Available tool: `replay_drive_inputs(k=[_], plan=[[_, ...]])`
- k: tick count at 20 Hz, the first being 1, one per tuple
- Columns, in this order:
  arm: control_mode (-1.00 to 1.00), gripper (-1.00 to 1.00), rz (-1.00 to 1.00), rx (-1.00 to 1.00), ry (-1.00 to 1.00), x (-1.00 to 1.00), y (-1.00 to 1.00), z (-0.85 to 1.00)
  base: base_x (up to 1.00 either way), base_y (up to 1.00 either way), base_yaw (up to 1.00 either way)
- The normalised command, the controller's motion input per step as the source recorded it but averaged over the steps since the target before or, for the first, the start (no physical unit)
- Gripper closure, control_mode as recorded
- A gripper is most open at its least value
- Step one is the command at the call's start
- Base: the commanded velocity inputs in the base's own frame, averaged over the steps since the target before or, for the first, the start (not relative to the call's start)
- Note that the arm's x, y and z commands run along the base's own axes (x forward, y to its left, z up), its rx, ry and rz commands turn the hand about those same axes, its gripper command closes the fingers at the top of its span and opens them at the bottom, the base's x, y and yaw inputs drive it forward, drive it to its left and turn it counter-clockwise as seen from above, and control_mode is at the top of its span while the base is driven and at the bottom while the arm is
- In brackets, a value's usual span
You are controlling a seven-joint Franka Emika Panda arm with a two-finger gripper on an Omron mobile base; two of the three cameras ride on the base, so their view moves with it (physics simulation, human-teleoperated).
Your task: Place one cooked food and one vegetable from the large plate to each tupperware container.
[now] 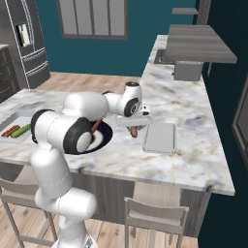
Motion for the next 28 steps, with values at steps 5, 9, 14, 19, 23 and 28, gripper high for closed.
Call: replay_drive_inputs(k=[5,9,14,19,23,28], plan=[[-1.00,1.00,-0.06,0.01,0.00,0.00,-0.59,0.15,0.00,0.00,0.00],[-1.00,1.00,-0.25,0.04,-0.01,0.04,-0.38,0.00,0.00,0.00,0.00],[-1.00,1.00,-0.36,0.04,0.00,0.40,-0.66,-0.01,0.00,0.00,0.00],[-1.00,1.00,-0.07,0.02,-0.01,0.33,-0.45,-0.03,0.00,0.00,0.00],[-1.00,1.00,0.00,0.00,-0.03,0.31,-0.34,-0.28,0.00,0.00,0.00],[-1.00,1.00,-0.02,0.00,0.00,0.14,-0.16,-0.45,0.00,0.00,0.00]])
